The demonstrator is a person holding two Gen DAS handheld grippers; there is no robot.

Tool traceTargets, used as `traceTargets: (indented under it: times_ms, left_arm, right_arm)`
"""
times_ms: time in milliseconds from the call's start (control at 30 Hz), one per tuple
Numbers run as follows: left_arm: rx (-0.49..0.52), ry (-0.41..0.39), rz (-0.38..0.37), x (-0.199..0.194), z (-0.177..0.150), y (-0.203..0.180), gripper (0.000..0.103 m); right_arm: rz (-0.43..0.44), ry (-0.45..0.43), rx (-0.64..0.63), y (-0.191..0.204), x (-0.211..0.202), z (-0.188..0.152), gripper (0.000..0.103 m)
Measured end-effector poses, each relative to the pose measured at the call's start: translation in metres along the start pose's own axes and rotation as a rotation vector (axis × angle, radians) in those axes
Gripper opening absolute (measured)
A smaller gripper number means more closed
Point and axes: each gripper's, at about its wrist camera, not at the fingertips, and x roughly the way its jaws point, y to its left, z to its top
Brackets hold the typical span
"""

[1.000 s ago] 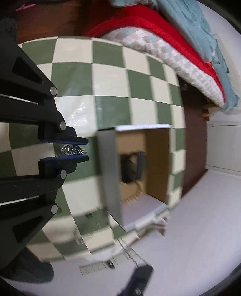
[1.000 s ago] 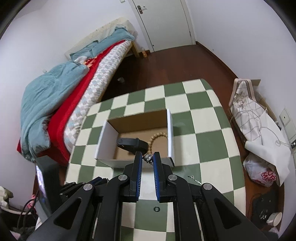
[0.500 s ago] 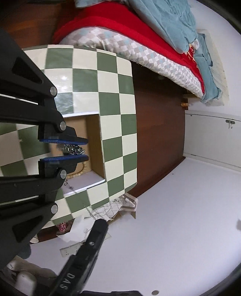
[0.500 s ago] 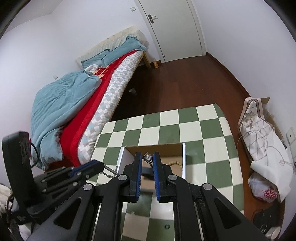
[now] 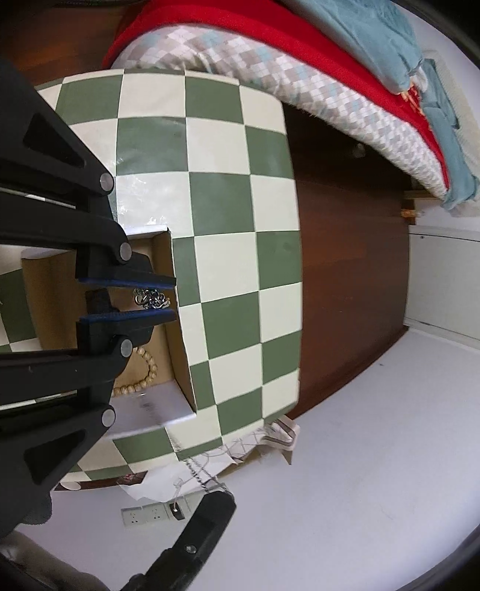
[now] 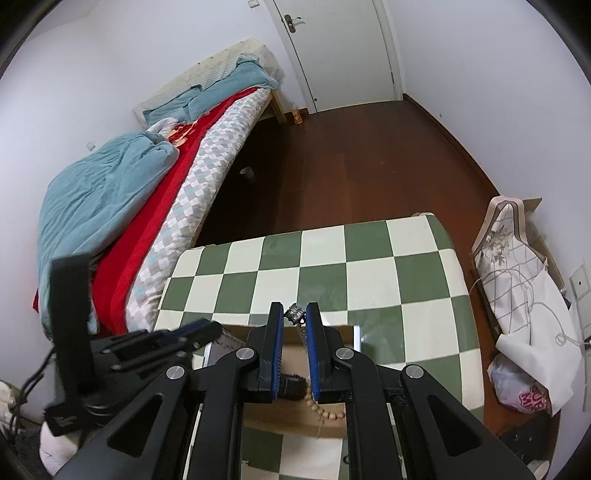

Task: Organize jewelry
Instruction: 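Lower the chains into the box and open both grippers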

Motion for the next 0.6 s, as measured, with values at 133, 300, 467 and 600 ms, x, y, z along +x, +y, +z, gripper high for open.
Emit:
traceTargets:
  times_ms: [133,300,467,600]
  left_arm:
    - [-0.006,0.06,0.015,0.02,0.003,0.002,0.009]
    - [-0.051,0.054,0.05,0.02,0.006,0.009,0.019]
    - [-0.069,-0.044,0.119,-0.003,0.009,0.015,0.084]
    - [-0.068,-0.074,0.198,-0.016,0.005,0.021,0.098]
  right_arm:
    - [-0.033,0.06,-0.006,-0.004,0.029,-0.001,0.013]
    - [-0.069,0.163,0.023,-0.02,0.063,-0.009,0.014]
    - [-0.1,0.192,0.028,-0.029,0.066,-0.018,0.065]
    - [-0.128,0.189,0.003,-0.026,0.058,-0.026,0.069]
